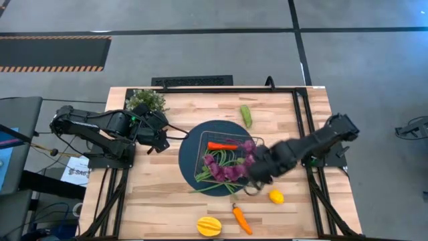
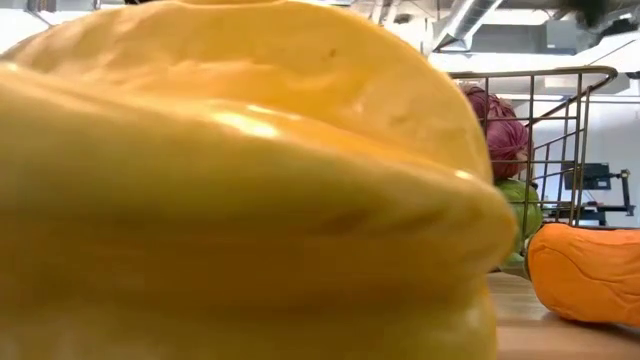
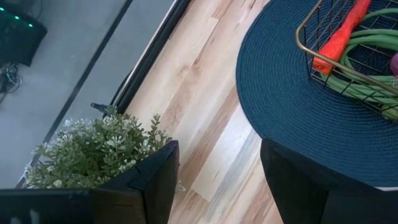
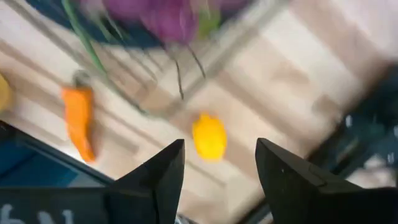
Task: Build produce basket
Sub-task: Put the yellow lemon into the gold wire basket
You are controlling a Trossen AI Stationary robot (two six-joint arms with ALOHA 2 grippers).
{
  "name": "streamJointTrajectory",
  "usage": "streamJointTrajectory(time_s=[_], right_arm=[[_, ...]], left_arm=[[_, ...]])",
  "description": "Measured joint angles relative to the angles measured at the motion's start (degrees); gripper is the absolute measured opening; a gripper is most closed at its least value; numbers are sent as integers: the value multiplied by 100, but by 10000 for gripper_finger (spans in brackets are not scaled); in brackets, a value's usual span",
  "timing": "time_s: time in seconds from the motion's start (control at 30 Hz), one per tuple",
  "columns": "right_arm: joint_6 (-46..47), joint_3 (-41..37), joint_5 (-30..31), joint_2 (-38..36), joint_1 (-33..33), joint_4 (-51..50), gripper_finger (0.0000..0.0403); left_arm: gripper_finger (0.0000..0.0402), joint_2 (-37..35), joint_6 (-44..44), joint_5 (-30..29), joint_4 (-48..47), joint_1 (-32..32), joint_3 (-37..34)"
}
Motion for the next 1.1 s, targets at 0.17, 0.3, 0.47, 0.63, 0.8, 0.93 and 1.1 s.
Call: streamJointTrajectory(time_s=[0.17,0.3,0.47,0.63,0.8,0.93,1.1], right_arm=[[793,-302,-115,-60,768,42,216],[1453,-529,-96,-62,1366,275,216],[2068,-992,-1,-60,1979,467,215],[2116,-1701,36,-54,2237,1360,215],[1717,-2323,132,-54,2117,2152,218],[1439,-2658,139,-56,1965,2485,225],[1297,-2998,125,-58,1849,3036,235]], left_arm=[[215,0,-222,0,2,0,0],[215,0,-399,2,4,0,0],[215,0,-457,13,4,0,0],[215,0,-550,18,17,0,0],[215,0,-676,136,151,0,0],[215,0,-736,164,159,0,0],[215,0,-833,189,173,0,0]])
